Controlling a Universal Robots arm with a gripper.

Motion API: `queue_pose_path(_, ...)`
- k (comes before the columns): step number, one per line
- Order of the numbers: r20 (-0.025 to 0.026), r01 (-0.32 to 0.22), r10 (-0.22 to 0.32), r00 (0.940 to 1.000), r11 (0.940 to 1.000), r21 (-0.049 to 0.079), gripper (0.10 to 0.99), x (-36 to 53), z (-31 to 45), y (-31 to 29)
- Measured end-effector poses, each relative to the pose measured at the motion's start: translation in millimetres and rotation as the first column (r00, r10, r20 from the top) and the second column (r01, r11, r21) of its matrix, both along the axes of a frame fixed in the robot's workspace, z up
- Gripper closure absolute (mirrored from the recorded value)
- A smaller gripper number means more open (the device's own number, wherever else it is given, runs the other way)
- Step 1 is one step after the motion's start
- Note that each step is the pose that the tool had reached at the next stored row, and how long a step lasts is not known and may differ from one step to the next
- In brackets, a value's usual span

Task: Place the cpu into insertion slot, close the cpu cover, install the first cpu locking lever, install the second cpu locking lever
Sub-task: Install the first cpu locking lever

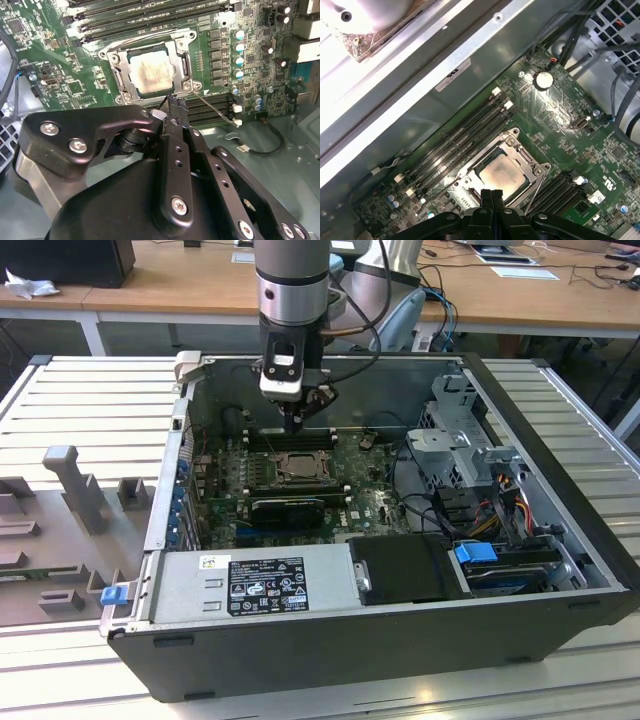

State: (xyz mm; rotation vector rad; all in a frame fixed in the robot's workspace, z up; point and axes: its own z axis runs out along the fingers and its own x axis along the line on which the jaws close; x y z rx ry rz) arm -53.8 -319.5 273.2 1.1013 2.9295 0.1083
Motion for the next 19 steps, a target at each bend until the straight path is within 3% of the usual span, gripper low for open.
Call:
queue_pose_path(9,0.0,-0.078,0.078,0.997,0.997,0.0,0.98,0.0,0.0,0.0)
queue_pose_path(19,0.0001,-0.15,0.15,0.9886,0.9886,0.0,0.98,0.0,0.0,0.0)
